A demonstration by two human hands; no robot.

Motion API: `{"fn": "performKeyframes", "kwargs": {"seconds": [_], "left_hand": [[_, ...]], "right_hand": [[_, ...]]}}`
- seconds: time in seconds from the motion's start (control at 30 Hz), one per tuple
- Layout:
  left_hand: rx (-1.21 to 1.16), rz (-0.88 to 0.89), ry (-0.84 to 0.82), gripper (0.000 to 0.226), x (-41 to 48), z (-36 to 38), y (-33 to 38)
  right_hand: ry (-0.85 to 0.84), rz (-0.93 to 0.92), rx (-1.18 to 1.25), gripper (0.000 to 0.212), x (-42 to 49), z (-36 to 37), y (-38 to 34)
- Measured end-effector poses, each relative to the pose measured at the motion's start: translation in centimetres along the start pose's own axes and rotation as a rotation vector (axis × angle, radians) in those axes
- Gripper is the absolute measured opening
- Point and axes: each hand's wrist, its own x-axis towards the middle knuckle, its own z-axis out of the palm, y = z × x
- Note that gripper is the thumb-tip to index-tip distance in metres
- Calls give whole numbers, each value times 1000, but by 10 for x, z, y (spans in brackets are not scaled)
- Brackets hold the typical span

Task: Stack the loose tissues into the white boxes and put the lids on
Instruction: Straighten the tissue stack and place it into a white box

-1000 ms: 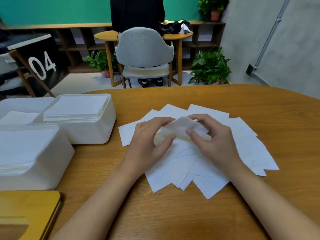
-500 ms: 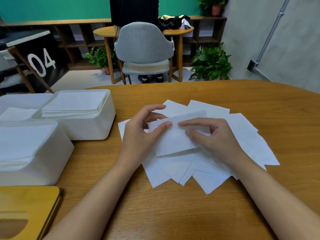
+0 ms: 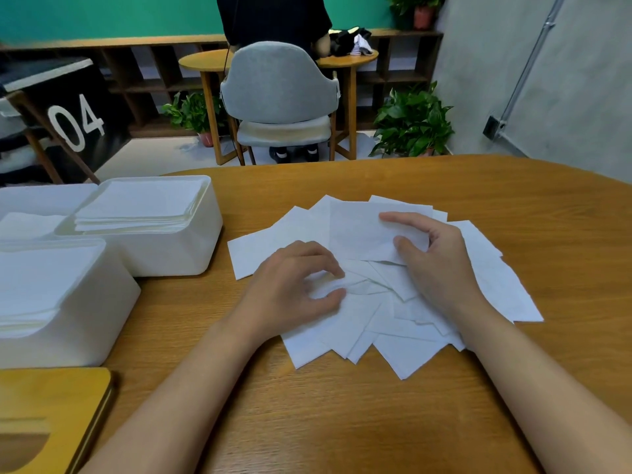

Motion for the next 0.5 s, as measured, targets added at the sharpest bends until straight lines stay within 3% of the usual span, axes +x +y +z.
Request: {"fn": "performKeyframes", "kwargs": {"seconds": [0.3,0.5], "left_hand": [[-65,-2,-29,19,-1,-14,2],[-198,-150,57,18,-2,-13,5]], "right_hand": [[-12,16,11,48,0,2,0],[-15,19,41,50,-2,3,-1]]}}
